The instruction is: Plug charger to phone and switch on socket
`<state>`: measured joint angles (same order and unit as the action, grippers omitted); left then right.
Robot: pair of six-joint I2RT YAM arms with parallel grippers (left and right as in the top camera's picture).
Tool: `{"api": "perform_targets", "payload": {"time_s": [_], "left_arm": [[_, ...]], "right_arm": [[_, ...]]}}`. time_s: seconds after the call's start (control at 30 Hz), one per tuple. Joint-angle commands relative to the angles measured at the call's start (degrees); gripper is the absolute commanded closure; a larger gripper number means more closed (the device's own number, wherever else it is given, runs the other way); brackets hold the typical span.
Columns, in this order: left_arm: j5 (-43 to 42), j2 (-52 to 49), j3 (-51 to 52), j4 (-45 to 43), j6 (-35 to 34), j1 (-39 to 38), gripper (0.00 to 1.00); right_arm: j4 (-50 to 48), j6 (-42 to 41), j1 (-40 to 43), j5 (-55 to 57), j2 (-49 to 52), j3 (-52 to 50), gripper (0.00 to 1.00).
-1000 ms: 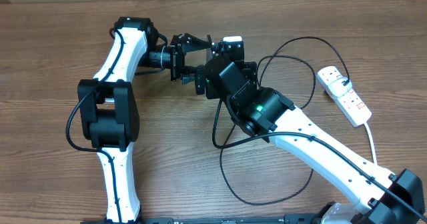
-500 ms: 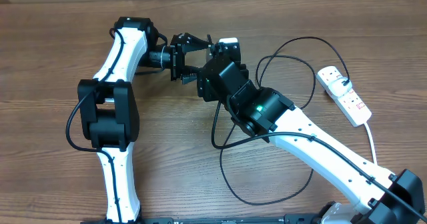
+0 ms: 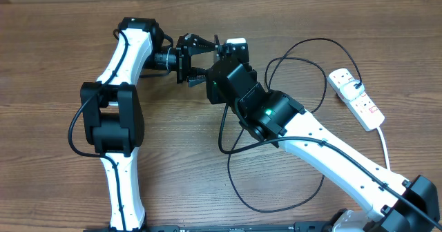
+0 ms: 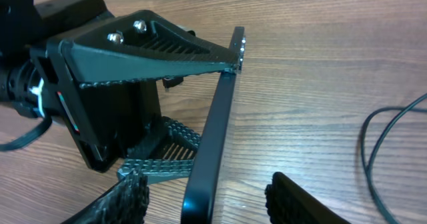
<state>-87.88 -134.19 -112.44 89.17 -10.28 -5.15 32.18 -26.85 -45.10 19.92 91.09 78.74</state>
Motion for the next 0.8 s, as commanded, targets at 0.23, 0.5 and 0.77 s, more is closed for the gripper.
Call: {"api": "perform_targets", "payload": {"time_s": [0.23, 0.5, 0.77], "left_arm": [[-2.1, -0.4, -1.5, -1.0, 1.5, -0.2, 0.30], [-2.1, -0.4, -1.5, -1.6, 1.5, -0.3, 0.30], [-1.9, -0.4, -1.5, -2.6, 1.5, -0.3, 0.30]], "right_arm": [[-0.4, 0.0, -0.2, 1.2, 0.9, 1.6, 0.49], [-0.4, 0.1, -0.2, 0.9, 2.0, 1.6, 0.53], [-1.1, 0.1, -0.2, 1.0, 2.2, 1.6, 0.60]]}}
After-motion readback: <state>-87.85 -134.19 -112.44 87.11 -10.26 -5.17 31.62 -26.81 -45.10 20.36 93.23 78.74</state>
